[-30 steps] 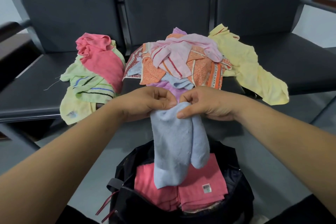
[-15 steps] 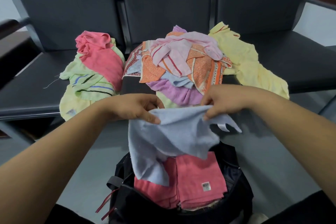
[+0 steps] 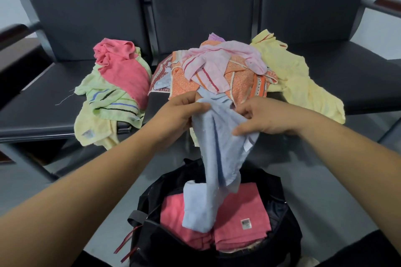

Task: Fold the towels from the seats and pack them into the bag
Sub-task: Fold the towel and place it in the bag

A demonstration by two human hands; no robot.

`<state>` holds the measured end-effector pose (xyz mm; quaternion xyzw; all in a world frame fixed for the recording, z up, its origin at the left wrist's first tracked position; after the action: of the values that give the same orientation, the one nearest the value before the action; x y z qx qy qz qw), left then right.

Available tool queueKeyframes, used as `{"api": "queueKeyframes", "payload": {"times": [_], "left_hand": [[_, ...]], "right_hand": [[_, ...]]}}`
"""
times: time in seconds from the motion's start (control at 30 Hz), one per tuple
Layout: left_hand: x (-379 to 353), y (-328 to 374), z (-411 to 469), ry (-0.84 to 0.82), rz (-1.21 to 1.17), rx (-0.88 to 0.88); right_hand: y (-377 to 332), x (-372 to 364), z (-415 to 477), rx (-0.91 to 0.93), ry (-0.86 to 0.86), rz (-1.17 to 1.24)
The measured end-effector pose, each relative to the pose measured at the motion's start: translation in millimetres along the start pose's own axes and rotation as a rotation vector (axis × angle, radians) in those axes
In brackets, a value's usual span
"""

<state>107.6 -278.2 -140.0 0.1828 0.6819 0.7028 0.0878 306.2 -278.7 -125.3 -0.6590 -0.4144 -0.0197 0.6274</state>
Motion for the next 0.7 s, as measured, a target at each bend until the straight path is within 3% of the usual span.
{"api": "queueKeyframes", "payload": {"times": [0.1,0.17,0.27,0.33,0.53,0.7], "left_hand": [[9,-2,1,0.062,0.045,0.044],[12,-3,1,0.036,0.232,0.058],[0,-2,-3,-0.161,0.259,0.063],[-7,0,-4,-0.191,0.289,0.039],[-17,16,1,0.010,0.283,-0.010],[-24,30,6,0.089,0.363,-0.069]], "right_hand": [[4,6,-2,-0.019,0.107,-0.064],[1,13,-4,0.043,0.218,0.173],[-10,11,-5,0.139,0.197,0.412],[-16,5,-4,0.174,0.174,0.368],[-10,2,3,0.140,0.135,0.039],[4,1,9,0.111,0.085,-0.049]]}}
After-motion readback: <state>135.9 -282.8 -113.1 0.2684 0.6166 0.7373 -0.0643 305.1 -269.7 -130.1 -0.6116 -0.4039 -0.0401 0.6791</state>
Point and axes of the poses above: each hand's wrist, its own z-axis towards the middle knuckle, its own x-axis out of the back of the hand, y = z × x, the point moved 4 cm from there along z, towards the middle knuckle, and after that the axes turned 7 degrees about z, right-handed, at the moved point
